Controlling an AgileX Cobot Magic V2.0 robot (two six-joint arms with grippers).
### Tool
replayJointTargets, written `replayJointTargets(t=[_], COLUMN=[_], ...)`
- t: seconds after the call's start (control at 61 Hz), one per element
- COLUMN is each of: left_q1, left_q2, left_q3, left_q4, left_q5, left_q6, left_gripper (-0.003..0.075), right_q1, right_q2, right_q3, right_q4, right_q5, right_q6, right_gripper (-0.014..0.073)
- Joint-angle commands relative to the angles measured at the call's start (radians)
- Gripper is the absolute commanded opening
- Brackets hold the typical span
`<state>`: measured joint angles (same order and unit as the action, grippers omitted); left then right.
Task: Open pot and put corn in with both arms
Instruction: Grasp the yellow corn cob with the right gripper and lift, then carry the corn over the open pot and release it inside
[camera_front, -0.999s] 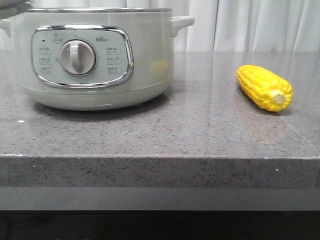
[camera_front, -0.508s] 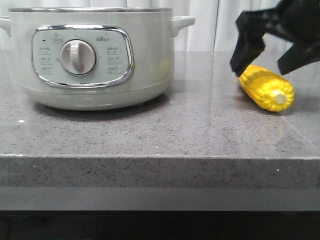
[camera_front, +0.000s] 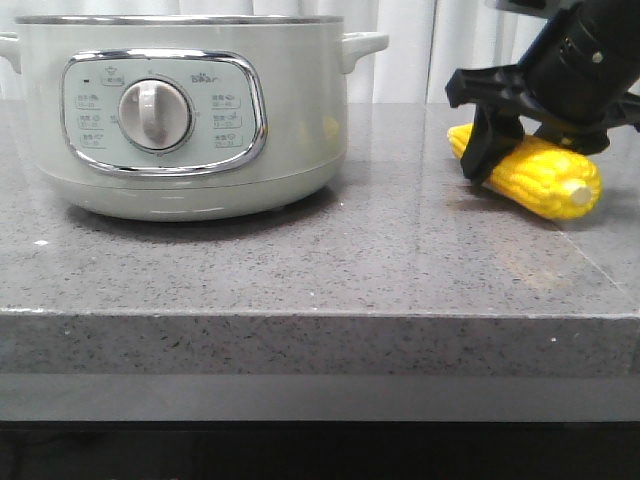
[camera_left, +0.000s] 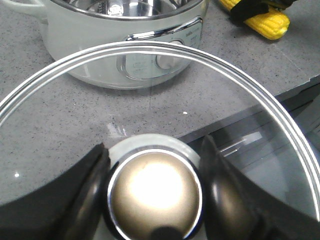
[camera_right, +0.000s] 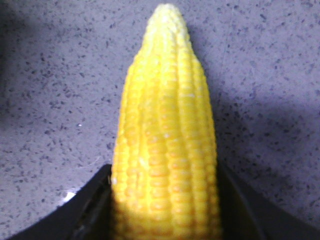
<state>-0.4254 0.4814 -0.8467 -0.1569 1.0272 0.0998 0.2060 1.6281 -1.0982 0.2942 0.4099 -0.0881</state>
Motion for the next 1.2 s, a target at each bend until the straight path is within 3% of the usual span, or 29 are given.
replayJointTargets(t=[0.0,0.229,0.377,0.655,0.852,1.179], left_q1=[-0.003,-0.003,-0.003,-0.003,-0.003,-0.003], left_q2=[0.004,0.004,0.004,0.004,0.004,0.004], left_q3=[-0.034,-0.034,-0.034,-0.034,-0.034,-0.034], left_q4=[-0.029,-0.029,-0.029,-0.029,-0.029,-0.029], left_q5=[-0.122,-0.122,-0.122,-0.122,-0.122,-0.122], left_q6=[-0.004,-0.004,-0.004,-0.004,-0.004,-0.004], left_gripper=[0.026,0.026,0.026,0.026,0.026,0.026], right_q1=[-0.002,0.011,0.104,0.34,0.4,0.4], right_q2=[-0.088,-0.173,-0.166,0.009,0.152,0.198], right_q3=[-0.058,-0.141,-0.247,-0.53,-0.676,-0.689], right_q4=[0.006,0.005,0.005,0.005,0.005,0.005], right_q5=[-0.052,-0.052,-0.046,-0.057,-0.046,-0.002], right_q6=[-0.003,-0.007,-0.087,-0.167,-0.171,-0.171], right_gripper=[0.0285,0.0264,0.0264,0.0265,0.0274,0.0587])
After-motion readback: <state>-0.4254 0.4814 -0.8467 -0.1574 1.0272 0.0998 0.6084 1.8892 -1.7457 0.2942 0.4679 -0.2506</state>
